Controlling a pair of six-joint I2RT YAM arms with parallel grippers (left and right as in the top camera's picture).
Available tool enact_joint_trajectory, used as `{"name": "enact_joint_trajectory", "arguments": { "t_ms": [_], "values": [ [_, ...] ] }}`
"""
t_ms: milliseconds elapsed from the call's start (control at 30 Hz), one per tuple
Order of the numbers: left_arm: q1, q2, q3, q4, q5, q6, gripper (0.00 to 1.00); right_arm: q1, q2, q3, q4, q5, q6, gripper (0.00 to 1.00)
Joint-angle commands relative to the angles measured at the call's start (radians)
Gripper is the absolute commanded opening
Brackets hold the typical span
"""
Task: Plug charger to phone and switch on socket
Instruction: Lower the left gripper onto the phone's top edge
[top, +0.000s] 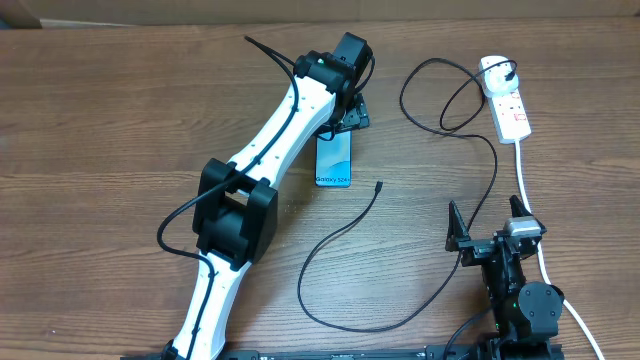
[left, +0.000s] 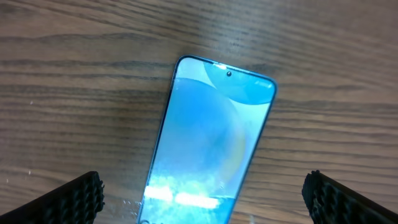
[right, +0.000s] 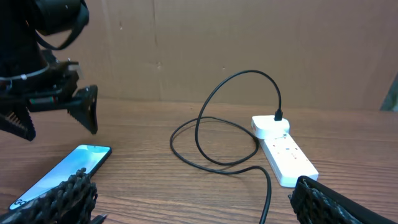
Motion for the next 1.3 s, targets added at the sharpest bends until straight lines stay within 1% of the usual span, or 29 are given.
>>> {"name": "enact_joint_trajectory", "arguments": {
  "t_ms": [0,267,567,767,1133,1267],
  "values": [
    [-0.018,0.044,0.014,-0.003,0.010,0.103,1.00,0.006,-0.012,-0.010,0.008,0.006,-0.002,1.00],
    [-0.022,0.100,0.014,-0.015,0.011,0.120,1.00,0.006,-0.012,-0.010,0.008,0.006,-0.002,1.00],
    [-0.029,0.106,0.014,-0.040,0.041,0.121,1.00,0.006,-0.012,-0.010,0.008,0.006,-0.002,1.00],
    [-0.040,0.107,0.013,-0.077,0.043,0.152,0.99,0.006,-0.012,-0.010,0.008,0.006,-0.002,1.00],
    [-0.042,0.107,-0.014,-0.068,0.042,0.155,1.00,0.006,-0.012,-0.010,0.008,0.006,-0.002,1.00],
    [-0.042,0.107,-0.042,-0.037,0.036,0.155,1.00,0.006,-0.012,-0.010,0.008,0.006,-0.002,1.00]
  ]
}}
